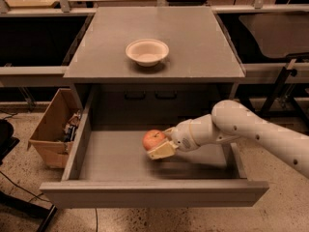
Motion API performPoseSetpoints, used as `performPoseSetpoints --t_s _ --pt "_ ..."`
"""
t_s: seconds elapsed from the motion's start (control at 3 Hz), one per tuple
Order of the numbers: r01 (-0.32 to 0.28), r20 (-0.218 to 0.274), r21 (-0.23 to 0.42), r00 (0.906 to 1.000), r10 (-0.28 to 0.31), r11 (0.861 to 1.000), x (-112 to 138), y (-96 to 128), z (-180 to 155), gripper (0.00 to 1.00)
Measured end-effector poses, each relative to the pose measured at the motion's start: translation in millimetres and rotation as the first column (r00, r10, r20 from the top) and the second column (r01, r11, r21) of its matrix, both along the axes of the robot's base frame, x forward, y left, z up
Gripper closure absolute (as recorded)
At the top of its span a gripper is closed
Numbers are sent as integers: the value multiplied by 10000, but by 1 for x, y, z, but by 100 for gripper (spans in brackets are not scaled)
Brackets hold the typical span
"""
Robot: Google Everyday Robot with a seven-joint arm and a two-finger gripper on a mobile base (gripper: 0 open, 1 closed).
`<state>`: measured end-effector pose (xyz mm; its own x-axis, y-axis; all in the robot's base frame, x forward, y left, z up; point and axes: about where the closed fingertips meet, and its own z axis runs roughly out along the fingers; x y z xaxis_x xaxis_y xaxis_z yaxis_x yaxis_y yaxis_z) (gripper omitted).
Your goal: Place apple into top drawer
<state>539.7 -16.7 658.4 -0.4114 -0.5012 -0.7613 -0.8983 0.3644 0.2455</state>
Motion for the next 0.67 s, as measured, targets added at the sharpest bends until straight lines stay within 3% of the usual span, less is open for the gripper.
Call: performPoseSetpoints --t_s 0.33,0.67 --pt "-1147 607 455 9919 1119 9924 -5 29 -14 100" --pt "-926 1258 677 9885 836 9934 -6 44 -18 73"
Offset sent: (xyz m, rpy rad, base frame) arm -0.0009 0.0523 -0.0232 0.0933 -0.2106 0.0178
